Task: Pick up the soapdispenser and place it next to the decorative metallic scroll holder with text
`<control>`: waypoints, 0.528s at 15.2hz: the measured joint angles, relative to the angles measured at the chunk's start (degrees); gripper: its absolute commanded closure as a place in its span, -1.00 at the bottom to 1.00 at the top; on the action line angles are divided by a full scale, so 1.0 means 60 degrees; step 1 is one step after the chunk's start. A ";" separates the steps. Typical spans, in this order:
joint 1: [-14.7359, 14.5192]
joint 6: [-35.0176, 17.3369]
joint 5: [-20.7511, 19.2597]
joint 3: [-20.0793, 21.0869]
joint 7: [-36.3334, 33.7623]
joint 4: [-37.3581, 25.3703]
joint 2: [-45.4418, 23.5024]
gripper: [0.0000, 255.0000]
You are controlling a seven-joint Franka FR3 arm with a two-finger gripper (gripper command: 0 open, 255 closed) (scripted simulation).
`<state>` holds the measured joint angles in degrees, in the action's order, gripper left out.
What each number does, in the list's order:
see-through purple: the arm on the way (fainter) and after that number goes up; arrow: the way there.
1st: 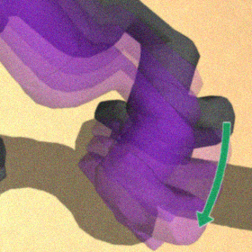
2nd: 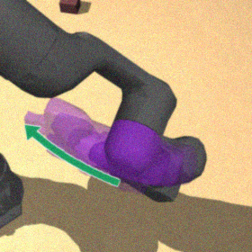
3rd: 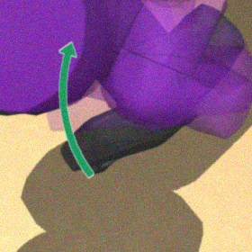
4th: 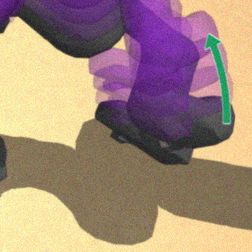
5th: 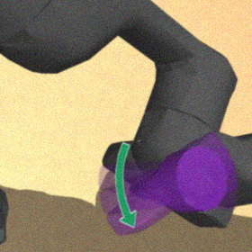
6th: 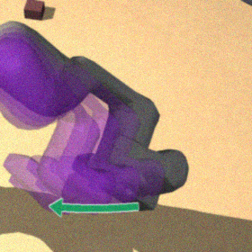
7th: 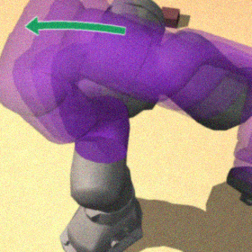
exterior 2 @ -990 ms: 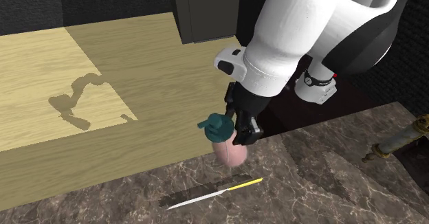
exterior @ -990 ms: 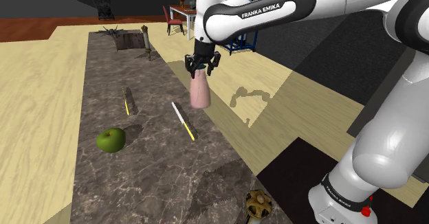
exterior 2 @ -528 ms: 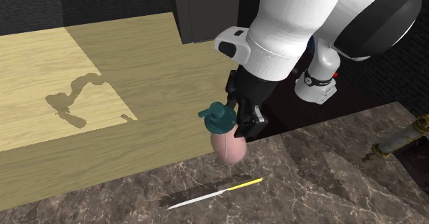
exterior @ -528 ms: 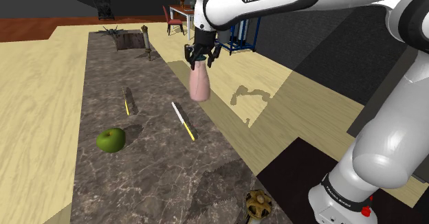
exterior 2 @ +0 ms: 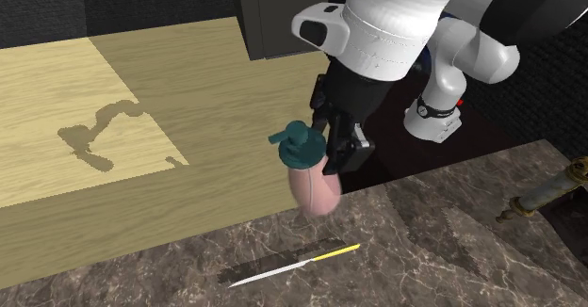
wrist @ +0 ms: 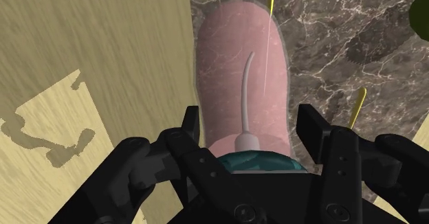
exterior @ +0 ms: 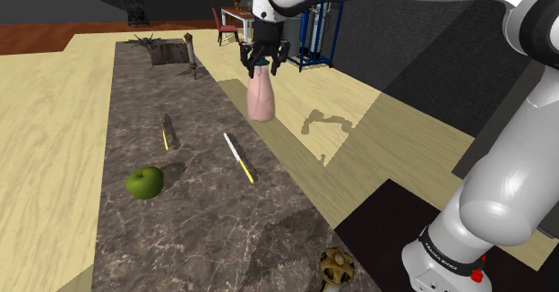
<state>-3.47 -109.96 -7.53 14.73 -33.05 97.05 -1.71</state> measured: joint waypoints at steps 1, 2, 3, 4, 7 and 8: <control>0.0001 0.0135 0.0003 -0.0001 0.0022 -0.0153 -0.0015 1.00; -0.0002 0.0258 0.0004 0.0002 0.0031 -0.0280 -0.0021 1.00; -0.0011 0.0399 0.0000 0.0010 0.0032 -0.0442 -0.0043 1.00; -0.0020 0.0501 -0.0001 0.0017 0.0030 -0.0551 -0.0052 1.00; -0.0028 0.0910 -0.0011 0.0022 0.0071 -0.1044 -0.0138 1.00; -0.0028 0.1034 -0.0015 0.0022 0.0089 -0.1197 -0.0169 1.00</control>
<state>-3.64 -103.76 -7.62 14.86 -32.51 89.86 -2.72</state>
